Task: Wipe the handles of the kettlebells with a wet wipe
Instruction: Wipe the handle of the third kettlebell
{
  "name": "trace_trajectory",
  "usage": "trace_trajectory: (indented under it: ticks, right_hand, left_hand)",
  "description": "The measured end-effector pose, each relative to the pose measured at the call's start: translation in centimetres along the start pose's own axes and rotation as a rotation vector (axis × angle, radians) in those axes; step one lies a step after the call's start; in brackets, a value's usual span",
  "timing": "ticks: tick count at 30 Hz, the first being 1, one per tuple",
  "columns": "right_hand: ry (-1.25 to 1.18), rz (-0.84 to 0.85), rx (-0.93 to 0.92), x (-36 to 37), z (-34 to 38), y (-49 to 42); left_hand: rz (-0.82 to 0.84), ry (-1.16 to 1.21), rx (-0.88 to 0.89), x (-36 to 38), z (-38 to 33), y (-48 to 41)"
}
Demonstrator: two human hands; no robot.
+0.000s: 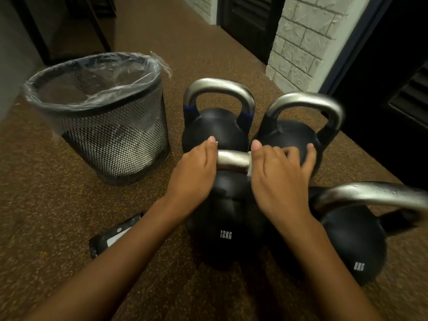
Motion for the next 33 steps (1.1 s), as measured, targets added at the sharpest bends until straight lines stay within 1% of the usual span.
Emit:
trace_trajectory:
  ticks: [3, 6, 9, 11, 13, 19, 22, 26, 29, 33]
  right_hand:
    - [0.113, 0.061, -0.051, -0.1, 2.2, -0.6]
    - [0.204, 0.157, -0.184, 0.5, 5.0, -0.8]
    - [0.223, 0.241, -0.243, 1.2, 5.9, -1.4]
    - [0.187, 0.272, -0.236, 1.2, 5.4, -1.9]
    - [0.144, 0.320, -0.189, 0.9, 3.8, -2.6]
    - [0.172, 0.469, -0.064, 1.1, -0.6, -2.9]
    - [0.184, 0.434, -0.039, 0.9, 0.1, -3.1]
    - [0.297, 0.279, -0.208, 0.7, 4.3, -2.3]
    - [0.262, 0.203, -0.283, 0.9, 6.5, -1.6]
    - [0.176, 0.183, -0.233, 0.7, 4.9, -1.3]
  left_hand:
    - [0.000, -0.002, 0.007, 0.1, 0.1, -0.1]
    - [-0.009, 0.015, 0.024, 0.1, 0.4, -0.1]
    - [-0.001, 0.017, 0.029, 0.2, 0.7, -0.1]
    - [0.003, 0.015, 0.022, 0.3, 0.7, -0.1]
    - [0.002, 0.003, 0.010, 0.2, 0.7, 0.0]
    - [0.010, 0.003, 0.009, 0.1, 0.3, 0.1]
    - [0.001, 0.002, 0.010, 0.1, 0.3, 0.0]
    - [-0.008, 0.001, 0.019, 0.1, 0.3, 0.0]
    - [0.007, 0.018, 0.024, 0.1, 0.4, 0.0]
    - [0.013, 0.022, 0.016, 0.1, 0.3, 0.1]
Point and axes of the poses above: each hand's wrist, its own y-axis away from the middle knuckle, its own x-axis out of the palm, z = x × y, the point moved 8 cm from there along -y, towards the middle knuckle, and after that the axes turned 13 degrees about x, right-handed, at the moved point
